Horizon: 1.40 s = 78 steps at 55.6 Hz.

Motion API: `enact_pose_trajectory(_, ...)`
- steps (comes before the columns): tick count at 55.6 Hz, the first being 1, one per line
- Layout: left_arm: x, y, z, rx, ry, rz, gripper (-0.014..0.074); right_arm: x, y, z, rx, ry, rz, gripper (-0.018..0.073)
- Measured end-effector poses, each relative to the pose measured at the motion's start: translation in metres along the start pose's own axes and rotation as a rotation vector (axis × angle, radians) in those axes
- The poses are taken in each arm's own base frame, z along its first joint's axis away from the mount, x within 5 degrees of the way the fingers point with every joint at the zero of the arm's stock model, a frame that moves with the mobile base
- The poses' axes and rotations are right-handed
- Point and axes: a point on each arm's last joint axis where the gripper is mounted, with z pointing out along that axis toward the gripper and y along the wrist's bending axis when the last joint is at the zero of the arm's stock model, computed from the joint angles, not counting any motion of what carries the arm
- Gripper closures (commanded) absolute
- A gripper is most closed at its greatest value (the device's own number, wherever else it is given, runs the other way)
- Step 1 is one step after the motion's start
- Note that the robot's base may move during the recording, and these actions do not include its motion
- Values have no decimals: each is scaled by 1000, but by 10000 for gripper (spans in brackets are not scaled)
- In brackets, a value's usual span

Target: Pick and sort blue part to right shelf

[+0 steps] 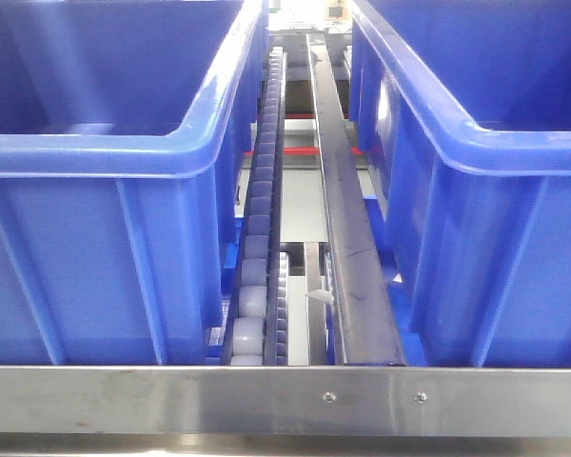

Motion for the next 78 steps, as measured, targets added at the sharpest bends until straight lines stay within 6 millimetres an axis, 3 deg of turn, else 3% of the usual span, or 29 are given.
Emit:
enact_pose_trajectory(17, 0, 0, 0, 0, -1, 2, 472, 7, 0, 5, 5, 7, -8, 508)
enact_pose_trajectory(30, 0, 0, 0, 0, -2, 2, 472, 80, 4, 35, -34, 91, 17, 508)
enact_pose_trajectory(38, 0, 0, 0, 0, -2, 2, 472, 110, 6, 43, -57, 64, 73, 508)
enact_pose_trajectory(78, -1, 0, 0, 0, -6, 2, 472, 109, 4, 44, -27, 11, 78, 508)
